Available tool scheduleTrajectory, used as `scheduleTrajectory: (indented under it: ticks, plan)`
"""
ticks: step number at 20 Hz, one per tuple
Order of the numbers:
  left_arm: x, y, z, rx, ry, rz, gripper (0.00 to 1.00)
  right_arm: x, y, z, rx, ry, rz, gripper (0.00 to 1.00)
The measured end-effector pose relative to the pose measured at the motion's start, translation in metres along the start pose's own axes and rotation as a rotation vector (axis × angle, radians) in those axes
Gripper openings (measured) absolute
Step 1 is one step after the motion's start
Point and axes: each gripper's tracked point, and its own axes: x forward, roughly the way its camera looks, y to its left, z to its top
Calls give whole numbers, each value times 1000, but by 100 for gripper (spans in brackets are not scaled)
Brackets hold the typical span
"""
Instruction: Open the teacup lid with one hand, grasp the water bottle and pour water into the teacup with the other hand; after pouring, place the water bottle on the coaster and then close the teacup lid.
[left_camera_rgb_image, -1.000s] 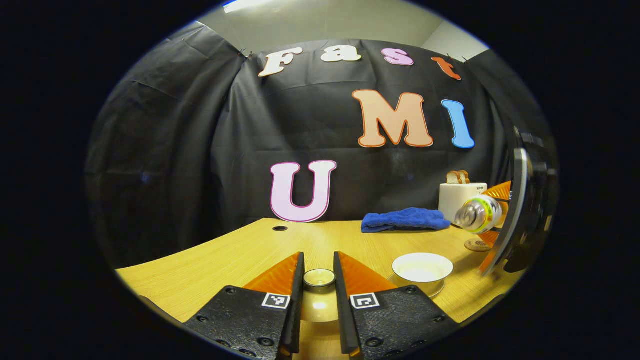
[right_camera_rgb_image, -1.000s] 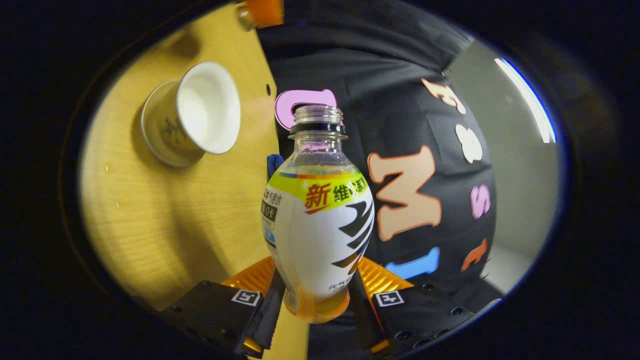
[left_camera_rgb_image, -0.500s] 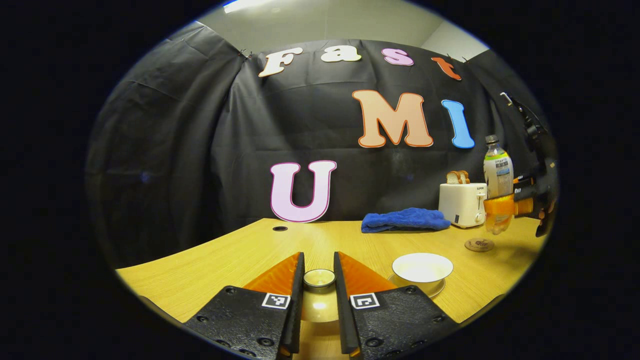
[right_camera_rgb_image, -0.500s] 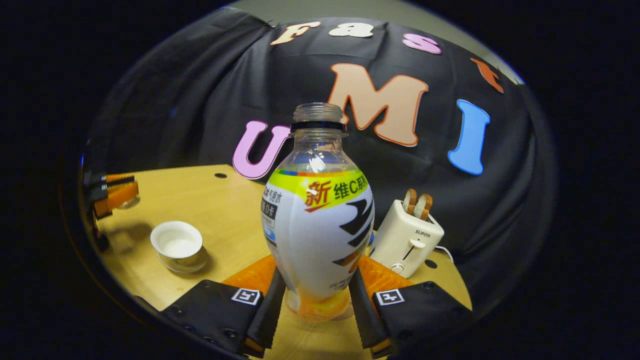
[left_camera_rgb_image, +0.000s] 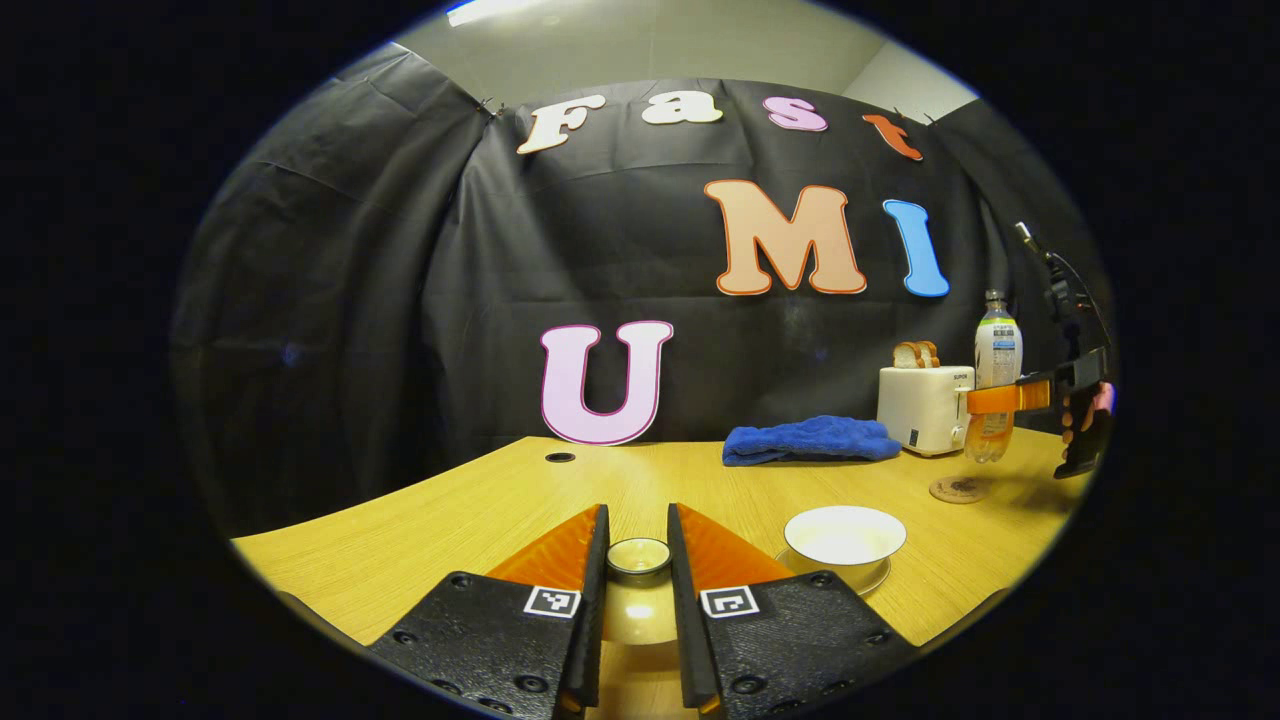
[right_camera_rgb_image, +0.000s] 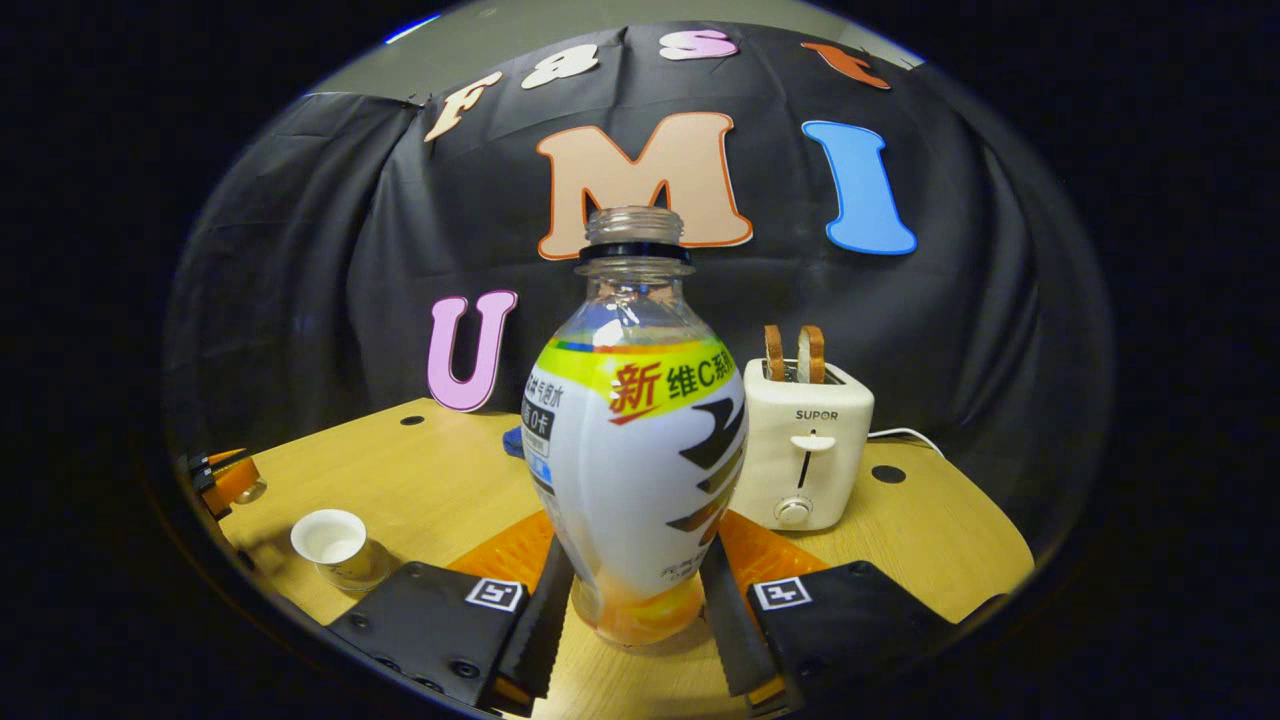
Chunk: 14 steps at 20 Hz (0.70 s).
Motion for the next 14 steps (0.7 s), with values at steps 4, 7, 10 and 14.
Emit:
scheduleTrajectory:
  ticks: [4, 7, 10, 14]
  plan:
    - [0, 1, 0, 0, 0, 0, 29, 18, -8, -16, 44, 19, 4, 67]
    - [0, 0, 0, 0, 0, 0, 29, 26, -8, -28, 35, 38, 4, 67]
    - [0, 0, -1, 0, 1, 0, 29, 31, -13, -39, 17, 51, -12, 67]
    - [0, 1, 0, 0, 0, 0, 29, 32, -19, -45, 29, 54, -20, 70]
